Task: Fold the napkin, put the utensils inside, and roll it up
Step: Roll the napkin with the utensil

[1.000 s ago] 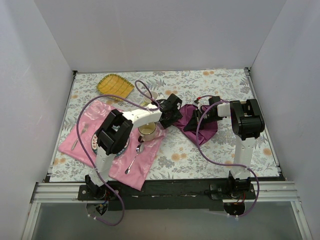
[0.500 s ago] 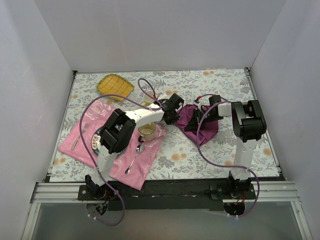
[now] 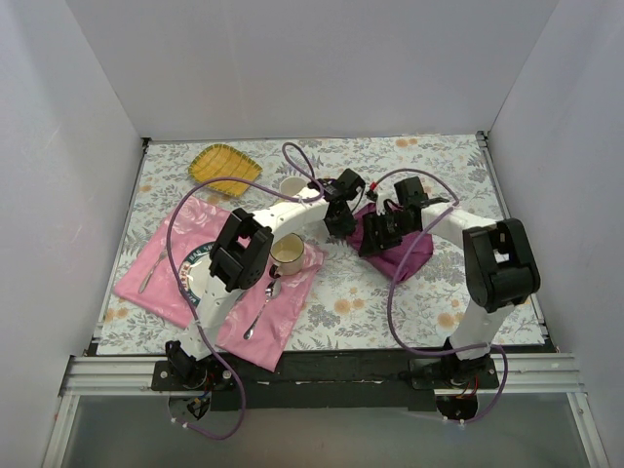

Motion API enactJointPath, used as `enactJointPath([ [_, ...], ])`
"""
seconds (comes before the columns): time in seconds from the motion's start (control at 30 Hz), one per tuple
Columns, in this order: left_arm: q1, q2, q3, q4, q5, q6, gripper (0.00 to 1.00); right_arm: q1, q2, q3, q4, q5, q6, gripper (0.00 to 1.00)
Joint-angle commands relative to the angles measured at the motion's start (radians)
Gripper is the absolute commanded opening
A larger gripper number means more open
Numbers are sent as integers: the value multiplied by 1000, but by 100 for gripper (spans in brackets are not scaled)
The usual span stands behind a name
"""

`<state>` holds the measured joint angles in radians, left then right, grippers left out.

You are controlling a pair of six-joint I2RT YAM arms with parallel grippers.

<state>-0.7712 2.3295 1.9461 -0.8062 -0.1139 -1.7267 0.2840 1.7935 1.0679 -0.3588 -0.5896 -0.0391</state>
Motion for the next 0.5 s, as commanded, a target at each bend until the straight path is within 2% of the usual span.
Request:
enactJointPath([
  [0.0, -11, 36, 7, -169, 79, 41, 0, 104, -149, -80, 55, 320, -87, 66],
  [0.07, -8, 39, 33, -194, 80, 52, 0, 159, -209, -104, 75, 397, -108, 68],
  [0.17, -4, 45, 48, -215, 102, 73, 0, 251, -282, -172, 130, 583, -146, 71],
  [0.2, -2, 45, 50, -218, 108, 78, 0, 277, -295, -184, 155, 699, -154, 71],
  [0.3, 3, 50, 60, -229, 112, 90, 0, 371, -333, -232, 198, 845, -188, 72],
  [0.47, 10, 68, 89, -266, 137, 102, 0, 474, -382, -292, 268, 912, -191, 71],
])
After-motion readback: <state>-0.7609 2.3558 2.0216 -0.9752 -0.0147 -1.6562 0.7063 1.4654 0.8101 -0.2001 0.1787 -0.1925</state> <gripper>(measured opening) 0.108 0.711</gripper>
